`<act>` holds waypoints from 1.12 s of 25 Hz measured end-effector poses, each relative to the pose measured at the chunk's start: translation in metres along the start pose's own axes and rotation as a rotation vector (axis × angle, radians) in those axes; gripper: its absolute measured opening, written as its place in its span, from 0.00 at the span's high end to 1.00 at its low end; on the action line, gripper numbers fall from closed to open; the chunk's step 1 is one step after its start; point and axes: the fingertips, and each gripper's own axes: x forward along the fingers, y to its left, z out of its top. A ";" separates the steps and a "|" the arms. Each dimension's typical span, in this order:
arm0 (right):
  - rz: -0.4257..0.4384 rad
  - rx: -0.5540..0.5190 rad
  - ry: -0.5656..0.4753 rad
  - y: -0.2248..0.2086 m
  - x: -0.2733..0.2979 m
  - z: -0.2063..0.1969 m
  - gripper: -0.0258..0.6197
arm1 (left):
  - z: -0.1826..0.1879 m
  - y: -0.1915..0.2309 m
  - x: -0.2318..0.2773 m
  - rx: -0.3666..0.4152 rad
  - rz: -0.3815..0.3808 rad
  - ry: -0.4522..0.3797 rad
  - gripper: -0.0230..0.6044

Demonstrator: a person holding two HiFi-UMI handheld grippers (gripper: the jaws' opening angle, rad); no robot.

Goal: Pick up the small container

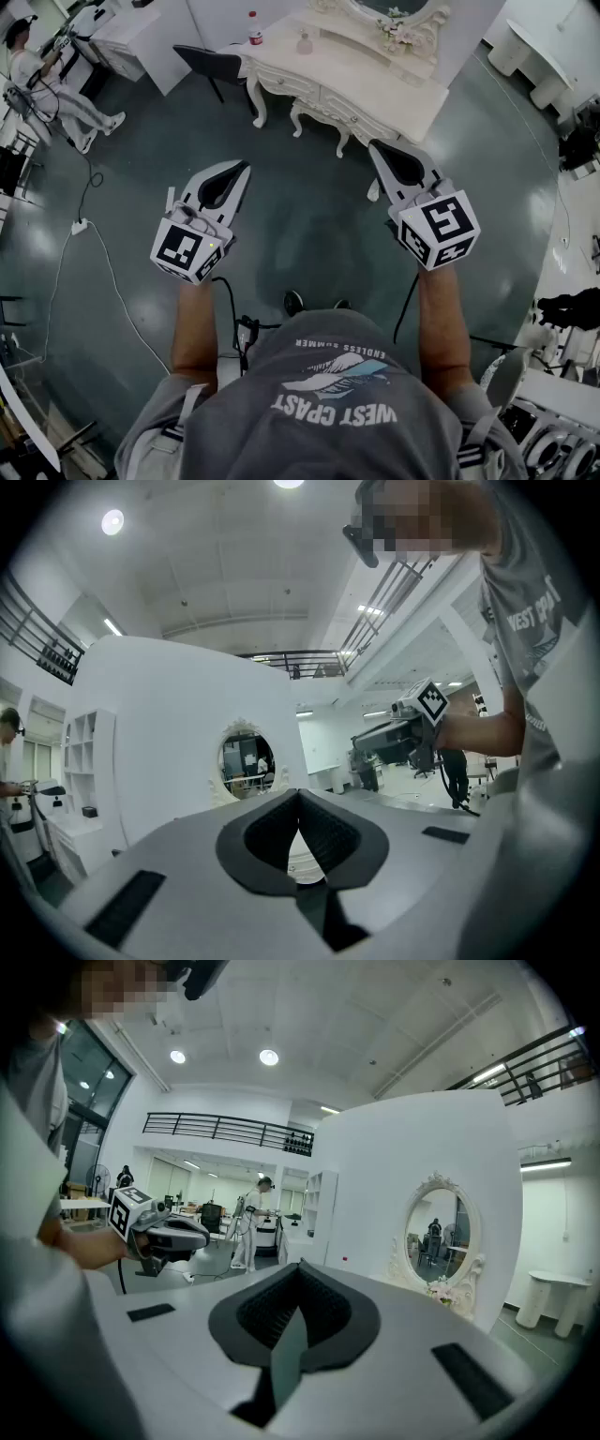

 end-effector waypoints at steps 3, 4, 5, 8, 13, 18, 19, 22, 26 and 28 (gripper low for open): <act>-0.003 0.001 0.004 0.002 0.002 0.002 0.92 | 0.000 0.004 -0.002 -0.002 -0.001 0.000 0.94; -0.005 0.000 0.005 0.003 0.004 0.002 0.92 | -0.001 0.006 -0.002 -0.003 -0.003 0.000 0.94; -0.007 0.000 0.006 0.004 0.006 0.003 0.92 | -0.001 0.008 -0.002 -0.004 -0.005 0.000 0.94; -0.013 -0.002 0.009 0.005 0.013 0.005 0.92 | -0.004 0.016 -0.002 -0.006 -0.011 0.001 0.94; -0.026 0.000 0.011 0.007 0.028 0.006 0.92 | -0.010 0.031 0.001 -0.013 -0.027 -0.004 0.94; -0.038 0.045 -0.022 0.002 0.039 0.009 0.92 | -0.015 0.042 0.003 -0.019 -0.032 -0.008 0.94; -0.038 0.053 -0.023 0.000 0.040 0.009 0.92 | -0.016 0.044 0.005 -0.025 -0.031 -0.008 0.94; -0.032 0.062 -0.020 -0.012 0.048 0.007 0.92 | -0.019 0.049 0.013 -0.035 -0.022 -0.001 0.94; -0.013 0.076 -0.030 -0.036 0.067 -0.001 0.92 | -0.029 0.057 0.030 -0.039 0.006 0.020 0.94; 0.001 0.084 -0.035 -0.050 0.079 -0.005 0.92 | -0.034 0.063 0.041 -0.039 0.021 0.035 0.94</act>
